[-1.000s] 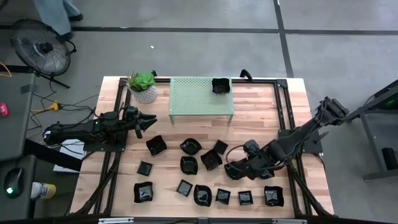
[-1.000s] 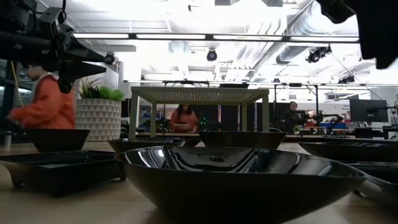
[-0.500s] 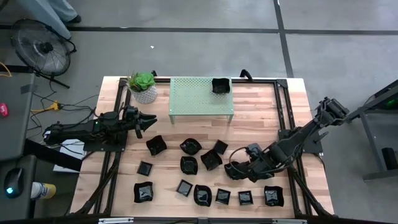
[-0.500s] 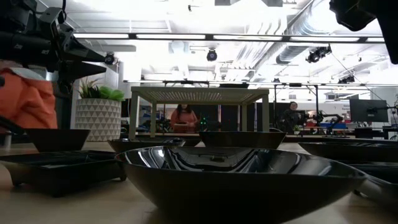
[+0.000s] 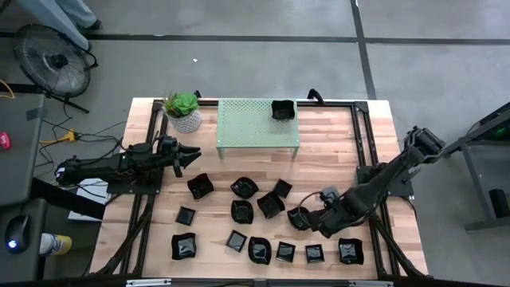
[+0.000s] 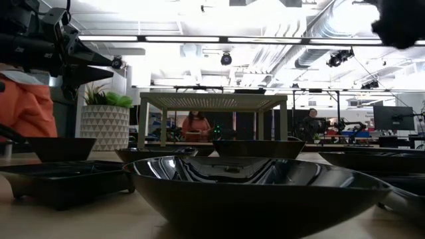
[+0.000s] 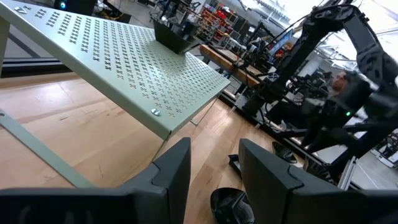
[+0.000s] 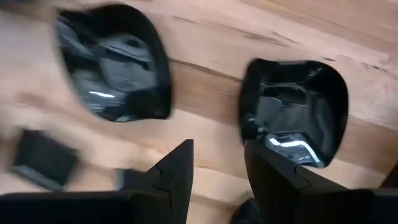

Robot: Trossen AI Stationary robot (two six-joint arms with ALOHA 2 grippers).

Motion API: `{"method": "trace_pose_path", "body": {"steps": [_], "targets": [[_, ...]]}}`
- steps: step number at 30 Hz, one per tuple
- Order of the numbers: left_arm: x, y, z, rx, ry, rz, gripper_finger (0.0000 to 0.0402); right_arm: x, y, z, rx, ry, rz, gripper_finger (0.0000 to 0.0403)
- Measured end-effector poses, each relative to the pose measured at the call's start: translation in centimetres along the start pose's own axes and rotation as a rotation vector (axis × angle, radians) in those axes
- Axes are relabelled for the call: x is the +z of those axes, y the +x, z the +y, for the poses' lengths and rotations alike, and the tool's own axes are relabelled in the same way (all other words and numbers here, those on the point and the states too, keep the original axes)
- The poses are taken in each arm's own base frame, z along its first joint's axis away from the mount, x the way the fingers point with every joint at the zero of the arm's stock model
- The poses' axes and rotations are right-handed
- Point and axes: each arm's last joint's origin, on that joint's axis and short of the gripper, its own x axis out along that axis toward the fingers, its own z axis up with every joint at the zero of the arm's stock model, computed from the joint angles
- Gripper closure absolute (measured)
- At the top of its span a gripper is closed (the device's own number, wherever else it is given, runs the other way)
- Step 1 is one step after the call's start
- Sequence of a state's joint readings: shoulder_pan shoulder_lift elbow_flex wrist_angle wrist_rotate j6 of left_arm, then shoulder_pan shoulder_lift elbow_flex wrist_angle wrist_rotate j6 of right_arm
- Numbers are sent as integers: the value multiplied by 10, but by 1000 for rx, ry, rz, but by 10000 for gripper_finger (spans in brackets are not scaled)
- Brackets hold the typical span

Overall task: Pick & Place Mini shaped plates
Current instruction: Stack the distorted square plate on top of the distorted square plate on the shelf

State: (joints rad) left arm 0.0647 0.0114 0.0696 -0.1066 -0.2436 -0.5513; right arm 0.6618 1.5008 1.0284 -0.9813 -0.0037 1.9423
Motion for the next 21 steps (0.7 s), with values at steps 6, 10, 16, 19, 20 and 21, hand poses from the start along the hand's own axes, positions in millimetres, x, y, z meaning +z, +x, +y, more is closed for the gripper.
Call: {"method": "trace_pose_path", "body": {"steps": [6, 10, 16, 19, 20, 21], "targets": [[0, 0, 0, 0, 0, 0, 268, -18, 7, -4, -14, 46, 73, 265], [0, 0, 0, 0, 0, 0, 268, -31, 6, -4, 0, 81, 176, 265], [0, 0, 0, 0, 0, 0, 268, -45, 3, -2, 35, 96, 177, 265], [0, 0, 0, 0, 0, 0, 268, -56, 4, 4, 29, 98, 183, 265], [0, 0, 0, 0, 0, 0, 268, -59, 5, 7, 25, 99, 186, 265], [0, 0, 0, 0, 0, 0, 268, -62, 6, 9, 16, 99, 192, 265]]}}
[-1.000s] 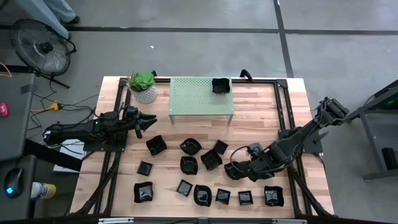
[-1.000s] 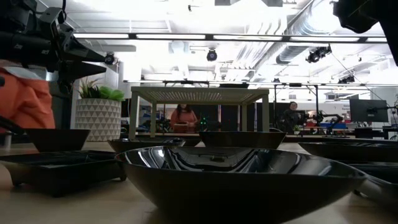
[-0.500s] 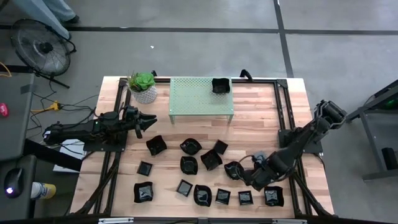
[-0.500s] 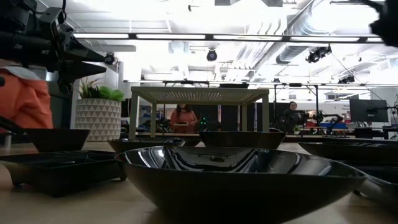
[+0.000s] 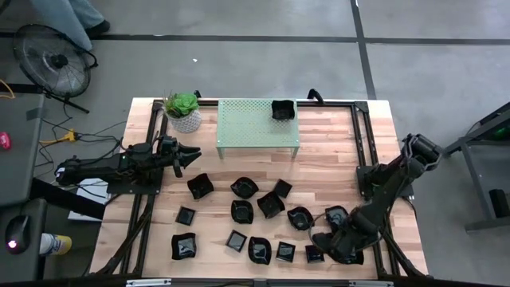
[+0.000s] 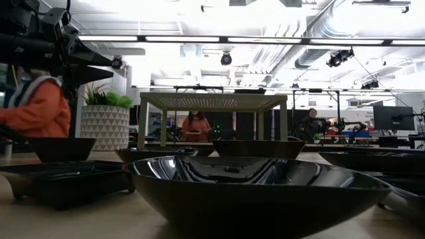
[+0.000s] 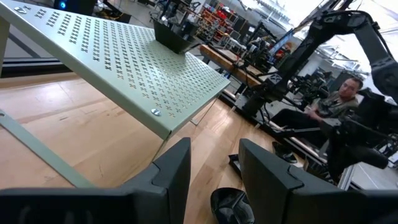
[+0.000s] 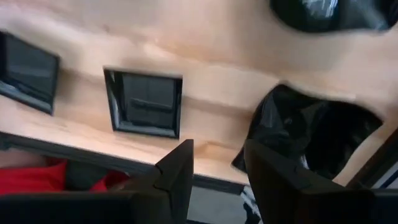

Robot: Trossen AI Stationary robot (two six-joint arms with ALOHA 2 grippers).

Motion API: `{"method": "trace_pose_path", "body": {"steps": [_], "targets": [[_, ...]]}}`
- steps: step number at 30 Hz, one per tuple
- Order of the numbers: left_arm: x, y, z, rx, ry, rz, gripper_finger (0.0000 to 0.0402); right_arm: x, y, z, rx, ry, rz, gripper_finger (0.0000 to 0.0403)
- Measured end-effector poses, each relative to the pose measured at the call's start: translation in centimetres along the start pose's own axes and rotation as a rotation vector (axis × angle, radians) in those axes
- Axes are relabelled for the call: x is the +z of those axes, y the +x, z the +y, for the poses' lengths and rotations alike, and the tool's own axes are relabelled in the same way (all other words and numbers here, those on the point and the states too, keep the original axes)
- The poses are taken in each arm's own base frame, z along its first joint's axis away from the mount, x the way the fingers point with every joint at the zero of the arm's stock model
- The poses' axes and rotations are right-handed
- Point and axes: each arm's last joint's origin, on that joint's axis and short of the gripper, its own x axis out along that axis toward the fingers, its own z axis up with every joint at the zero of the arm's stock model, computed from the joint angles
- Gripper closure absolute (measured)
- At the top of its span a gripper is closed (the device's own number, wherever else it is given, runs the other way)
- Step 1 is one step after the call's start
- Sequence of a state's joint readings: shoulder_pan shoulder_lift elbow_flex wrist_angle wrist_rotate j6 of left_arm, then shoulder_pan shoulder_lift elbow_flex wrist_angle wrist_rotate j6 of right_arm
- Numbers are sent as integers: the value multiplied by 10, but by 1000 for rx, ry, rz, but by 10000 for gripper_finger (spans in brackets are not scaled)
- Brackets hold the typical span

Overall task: Pick & Place Mini shaped plates
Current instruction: Stack the distorted square plate on top of the distorted square plate on the shelf

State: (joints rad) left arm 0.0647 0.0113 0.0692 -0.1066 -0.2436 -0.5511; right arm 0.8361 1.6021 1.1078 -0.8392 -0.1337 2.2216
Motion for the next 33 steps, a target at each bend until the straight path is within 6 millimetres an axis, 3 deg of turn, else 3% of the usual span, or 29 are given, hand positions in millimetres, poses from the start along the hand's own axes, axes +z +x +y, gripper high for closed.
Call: {"method": "trace_pose_path", "body": {"steps": [12, 19, 33], "targets": [[0, 0, 0, 0, 0, 0, 268, -27, 20, 11, -203, 55, -17, 265], [0, 0, 0, 0, 0, 0, 268, -23, 31, 16, -225, 73, -41, 265], [0, 0, 0, 0, 0, 0, 268, -17, 29, 13, -262, 104, -104, 265]]}}
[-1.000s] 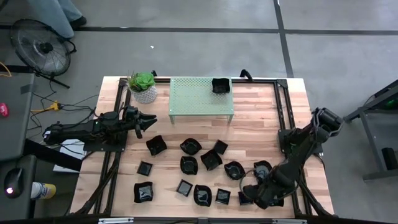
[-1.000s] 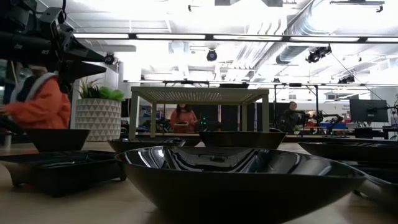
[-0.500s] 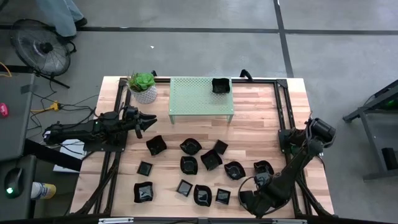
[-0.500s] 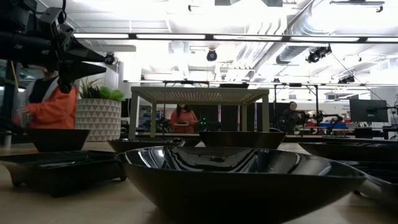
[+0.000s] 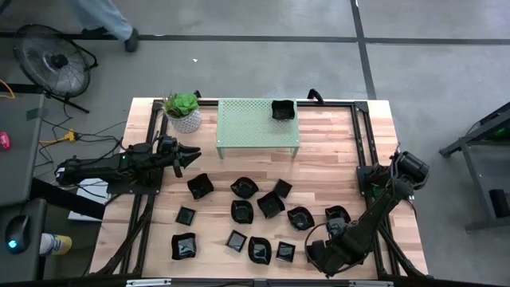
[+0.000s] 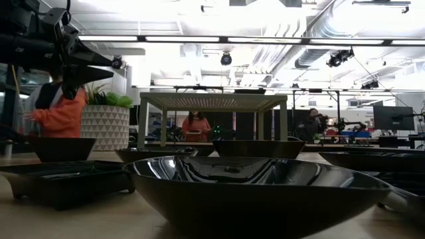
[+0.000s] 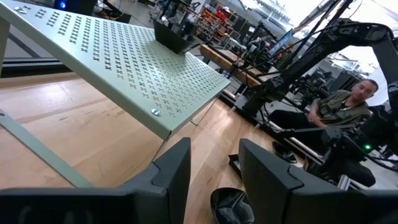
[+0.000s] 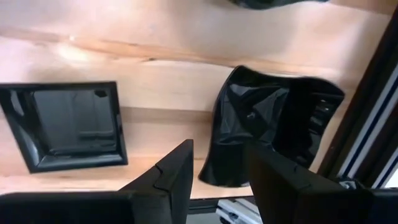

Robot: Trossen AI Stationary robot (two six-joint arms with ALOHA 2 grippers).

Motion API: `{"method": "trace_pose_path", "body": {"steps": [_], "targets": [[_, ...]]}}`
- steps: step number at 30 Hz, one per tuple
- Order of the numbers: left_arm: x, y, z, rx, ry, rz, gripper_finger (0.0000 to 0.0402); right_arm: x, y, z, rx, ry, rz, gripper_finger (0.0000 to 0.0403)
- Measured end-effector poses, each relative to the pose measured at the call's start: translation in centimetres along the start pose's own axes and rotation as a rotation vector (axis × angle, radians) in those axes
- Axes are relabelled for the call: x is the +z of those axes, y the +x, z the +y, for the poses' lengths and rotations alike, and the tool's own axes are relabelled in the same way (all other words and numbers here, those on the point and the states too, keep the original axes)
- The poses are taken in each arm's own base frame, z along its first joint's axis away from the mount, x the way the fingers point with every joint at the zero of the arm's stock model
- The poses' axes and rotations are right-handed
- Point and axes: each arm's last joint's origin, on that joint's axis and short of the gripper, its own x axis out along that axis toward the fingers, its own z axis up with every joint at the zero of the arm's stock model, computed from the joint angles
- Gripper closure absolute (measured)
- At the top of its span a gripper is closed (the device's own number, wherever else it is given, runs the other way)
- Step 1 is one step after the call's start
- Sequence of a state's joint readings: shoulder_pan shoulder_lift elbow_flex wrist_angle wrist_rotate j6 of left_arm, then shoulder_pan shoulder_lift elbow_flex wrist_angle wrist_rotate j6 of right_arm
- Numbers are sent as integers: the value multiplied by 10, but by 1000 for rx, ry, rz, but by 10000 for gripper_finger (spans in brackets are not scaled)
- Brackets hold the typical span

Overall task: Pick & Place Mini shaped plates
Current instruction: Stack the distorted square plate on top of the distorted square plate on the shelf

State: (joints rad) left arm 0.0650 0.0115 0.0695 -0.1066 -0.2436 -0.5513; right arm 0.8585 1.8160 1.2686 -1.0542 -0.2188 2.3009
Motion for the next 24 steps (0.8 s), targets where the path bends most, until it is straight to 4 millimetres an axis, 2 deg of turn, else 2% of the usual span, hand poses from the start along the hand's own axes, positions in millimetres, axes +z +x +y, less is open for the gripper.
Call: {"method": "trace_pose_path", "body": {"steps": [5, 13, 20, 24], "targets": [[0, 0, 0, 0, 0, 0, 268, 1, 1, -1, -12, 21, -8, 265], [0, 0, 0, 0, 0, 0, 268, 0, 15, 5, -50, 35, -18, 265], [0, 0, 0, 0, 0, 0, 268, 2, 16, 6, -55, 42, -28, 265], [0, 0, 0, 0, 0, 0, 268, 6, 26, 5, -52, 40, -19, 265]]}}
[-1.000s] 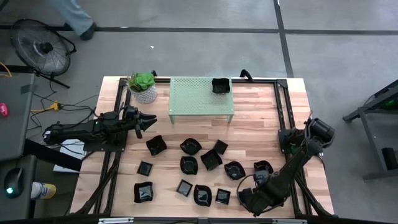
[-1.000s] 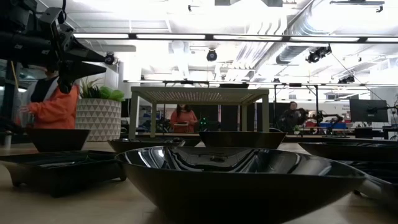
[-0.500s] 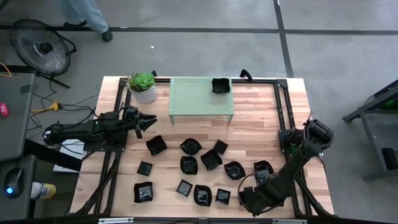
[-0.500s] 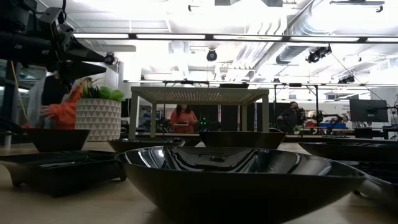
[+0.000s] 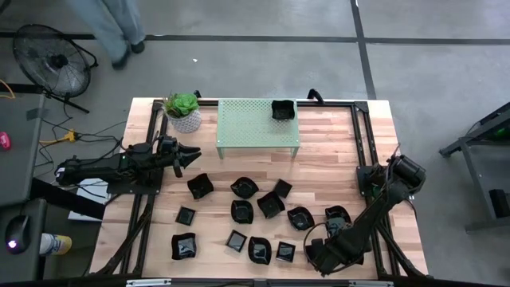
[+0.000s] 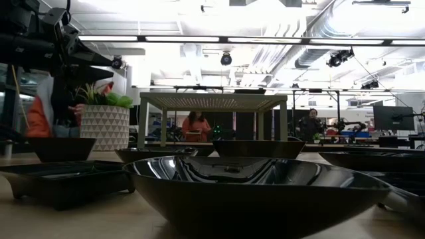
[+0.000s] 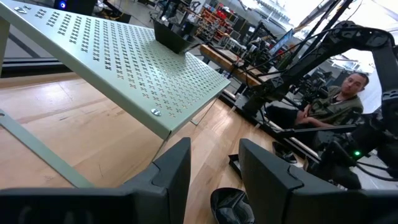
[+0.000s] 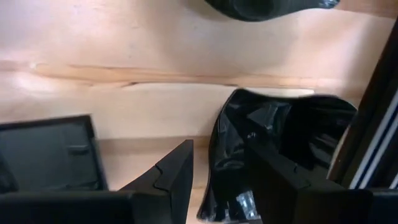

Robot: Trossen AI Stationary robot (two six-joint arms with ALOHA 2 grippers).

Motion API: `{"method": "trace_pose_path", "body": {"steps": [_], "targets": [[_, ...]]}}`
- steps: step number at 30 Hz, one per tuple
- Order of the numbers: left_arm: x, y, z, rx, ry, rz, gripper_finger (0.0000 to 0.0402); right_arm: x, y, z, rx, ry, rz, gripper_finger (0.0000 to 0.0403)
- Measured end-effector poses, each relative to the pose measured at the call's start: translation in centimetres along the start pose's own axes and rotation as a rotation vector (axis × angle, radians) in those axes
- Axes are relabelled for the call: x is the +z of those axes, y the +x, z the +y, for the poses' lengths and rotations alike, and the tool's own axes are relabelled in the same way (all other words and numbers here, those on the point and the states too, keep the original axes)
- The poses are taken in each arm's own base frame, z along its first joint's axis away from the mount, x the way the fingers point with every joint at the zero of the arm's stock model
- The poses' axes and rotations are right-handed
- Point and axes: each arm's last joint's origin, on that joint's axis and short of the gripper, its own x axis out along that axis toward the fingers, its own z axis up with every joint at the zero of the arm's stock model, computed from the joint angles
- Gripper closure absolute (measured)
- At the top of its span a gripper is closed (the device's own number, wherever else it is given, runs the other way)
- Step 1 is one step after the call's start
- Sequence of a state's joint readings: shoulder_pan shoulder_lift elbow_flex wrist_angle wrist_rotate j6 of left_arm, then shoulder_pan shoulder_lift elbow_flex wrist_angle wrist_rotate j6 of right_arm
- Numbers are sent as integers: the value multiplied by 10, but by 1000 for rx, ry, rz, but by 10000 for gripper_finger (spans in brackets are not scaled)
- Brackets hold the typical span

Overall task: Pick & Place Mini shaped plates
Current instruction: Stack the distorted square plate on top of the distorted square plate on the shelf

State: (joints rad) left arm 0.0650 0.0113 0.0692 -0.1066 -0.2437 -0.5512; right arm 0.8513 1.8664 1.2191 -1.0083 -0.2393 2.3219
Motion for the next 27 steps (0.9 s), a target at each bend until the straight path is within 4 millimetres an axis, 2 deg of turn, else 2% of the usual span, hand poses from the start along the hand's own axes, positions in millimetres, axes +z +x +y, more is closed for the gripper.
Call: {"method": "trace_pose_path", "body": {"steps": [3, 8, 21, 27], "targets": [[0, 0, 0, 0, 0, 0, 268, 1, 7, 1, 16, -6, 19, 265], [0, 0, 0, 0, 0, 0, 268, 2, 8, 0, 12, -8, 20, 266], [0, 0, 0, 0, 0, 0, 268, -2, -3, 1, 22, -25, 18, 321], [0, 0, 0, 0, 0, 0, 268, -2, -3, 2, 27, -26, 18, 323]]}}
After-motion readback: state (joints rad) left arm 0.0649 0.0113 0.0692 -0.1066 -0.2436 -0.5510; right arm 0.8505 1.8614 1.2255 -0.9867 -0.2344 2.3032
